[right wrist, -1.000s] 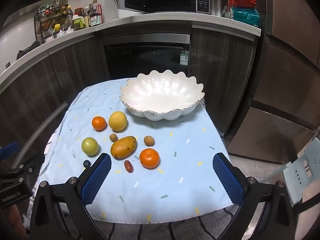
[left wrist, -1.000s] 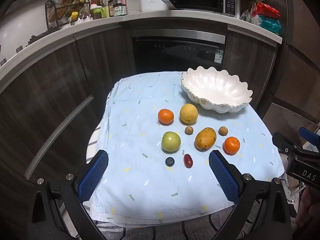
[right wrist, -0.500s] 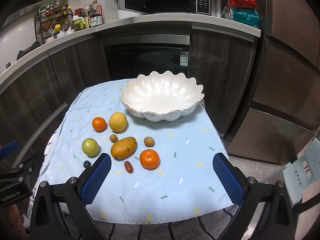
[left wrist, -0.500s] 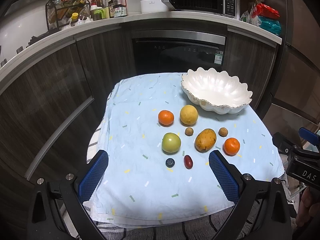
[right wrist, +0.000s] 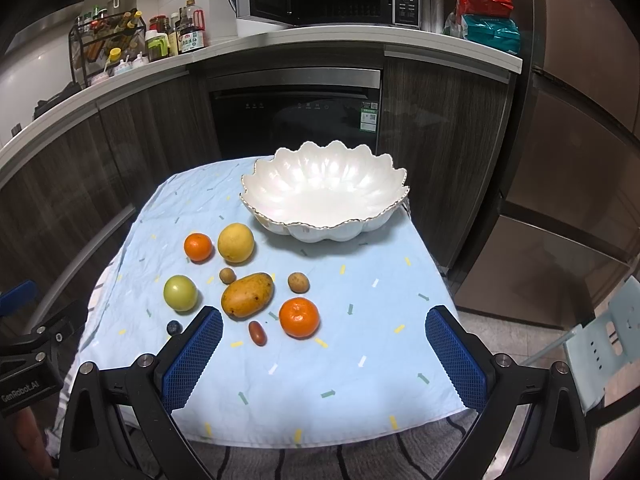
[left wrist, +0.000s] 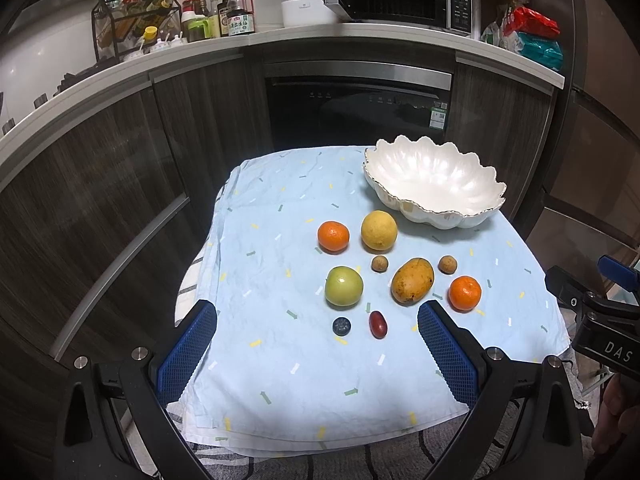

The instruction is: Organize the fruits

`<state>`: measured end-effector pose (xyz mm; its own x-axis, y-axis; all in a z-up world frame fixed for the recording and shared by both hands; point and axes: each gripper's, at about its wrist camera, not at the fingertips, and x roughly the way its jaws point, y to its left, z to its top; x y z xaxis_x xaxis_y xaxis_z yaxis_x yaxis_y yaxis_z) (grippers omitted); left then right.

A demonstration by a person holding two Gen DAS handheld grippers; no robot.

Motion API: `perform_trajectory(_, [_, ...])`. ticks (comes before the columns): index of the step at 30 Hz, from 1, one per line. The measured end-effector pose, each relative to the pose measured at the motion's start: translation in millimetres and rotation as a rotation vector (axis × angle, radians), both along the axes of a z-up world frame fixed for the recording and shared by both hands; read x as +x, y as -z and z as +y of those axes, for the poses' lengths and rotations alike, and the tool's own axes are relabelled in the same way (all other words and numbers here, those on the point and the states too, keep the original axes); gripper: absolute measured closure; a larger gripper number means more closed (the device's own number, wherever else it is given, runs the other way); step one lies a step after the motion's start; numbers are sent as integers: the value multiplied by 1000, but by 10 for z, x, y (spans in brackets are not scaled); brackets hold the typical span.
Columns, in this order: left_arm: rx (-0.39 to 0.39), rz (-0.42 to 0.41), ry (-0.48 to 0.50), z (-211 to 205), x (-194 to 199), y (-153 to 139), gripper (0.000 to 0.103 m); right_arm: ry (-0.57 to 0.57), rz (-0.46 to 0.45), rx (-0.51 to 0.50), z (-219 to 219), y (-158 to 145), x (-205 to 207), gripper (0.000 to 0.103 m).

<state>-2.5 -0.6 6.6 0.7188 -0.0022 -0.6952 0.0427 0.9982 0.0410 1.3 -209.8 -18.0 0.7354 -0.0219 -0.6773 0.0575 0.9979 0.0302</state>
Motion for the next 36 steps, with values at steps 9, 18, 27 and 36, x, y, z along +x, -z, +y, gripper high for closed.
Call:
perform_trajectory(9, [1,-2,0,-2,-3,4,1,-1,-1,1,1,9,0,0])
perform_trajectory(18, [1,-5,1,16,1,3,1,0,-1,2,0,2,1,0])
perform_trajectory(27, [0,-4,0,19,4,6,1,-2,-1,0,11,7,4,0])
perform_trajectory(36, [2,-4,1,16,-1,5,1,-2,-1,1,8,9,4,0])
